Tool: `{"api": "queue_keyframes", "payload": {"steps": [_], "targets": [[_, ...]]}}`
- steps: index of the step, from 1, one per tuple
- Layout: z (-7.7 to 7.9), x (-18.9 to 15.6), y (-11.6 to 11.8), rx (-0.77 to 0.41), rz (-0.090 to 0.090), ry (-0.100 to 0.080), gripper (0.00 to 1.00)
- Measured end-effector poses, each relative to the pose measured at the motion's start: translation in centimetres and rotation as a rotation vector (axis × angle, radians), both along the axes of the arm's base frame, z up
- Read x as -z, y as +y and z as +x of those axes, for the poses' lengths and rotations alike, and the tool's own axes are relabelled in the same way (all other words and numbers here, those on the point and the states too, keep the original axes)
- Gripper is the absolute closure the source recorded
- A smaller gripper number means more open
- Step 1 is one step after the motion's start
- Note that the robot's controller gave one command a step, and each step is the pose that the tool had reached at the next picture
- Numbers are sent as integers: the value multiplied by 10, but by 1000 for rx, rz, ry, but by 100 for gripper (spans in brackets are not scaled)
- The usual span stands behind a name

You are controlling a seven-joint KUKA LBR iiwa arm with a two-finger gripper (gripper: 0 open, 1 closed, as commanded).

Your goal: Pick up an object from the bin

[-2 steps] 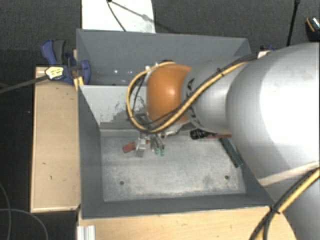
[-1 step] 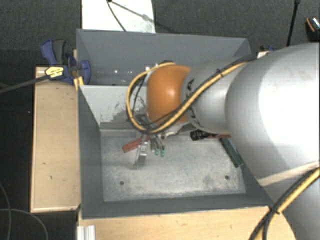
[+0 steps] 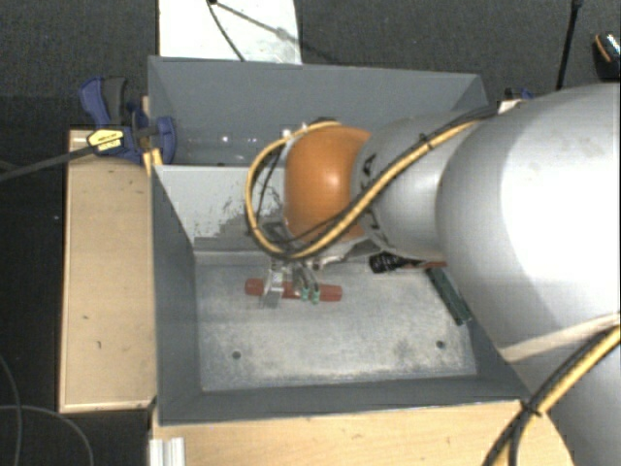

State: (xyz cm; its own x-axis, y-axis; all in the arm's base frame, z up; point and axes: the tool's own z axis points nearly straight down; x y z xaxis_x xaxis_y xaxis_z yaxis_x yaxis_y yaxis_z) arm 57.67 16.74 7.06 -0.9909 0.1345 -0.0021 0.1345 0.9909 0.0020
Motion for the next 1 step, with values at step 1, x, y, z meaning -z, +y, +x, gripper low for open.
{"api": "queue_keyframes", "payload": {"steps": [1], "targets": [[-25,-184,-41,-403,-2,-7,100]]}}
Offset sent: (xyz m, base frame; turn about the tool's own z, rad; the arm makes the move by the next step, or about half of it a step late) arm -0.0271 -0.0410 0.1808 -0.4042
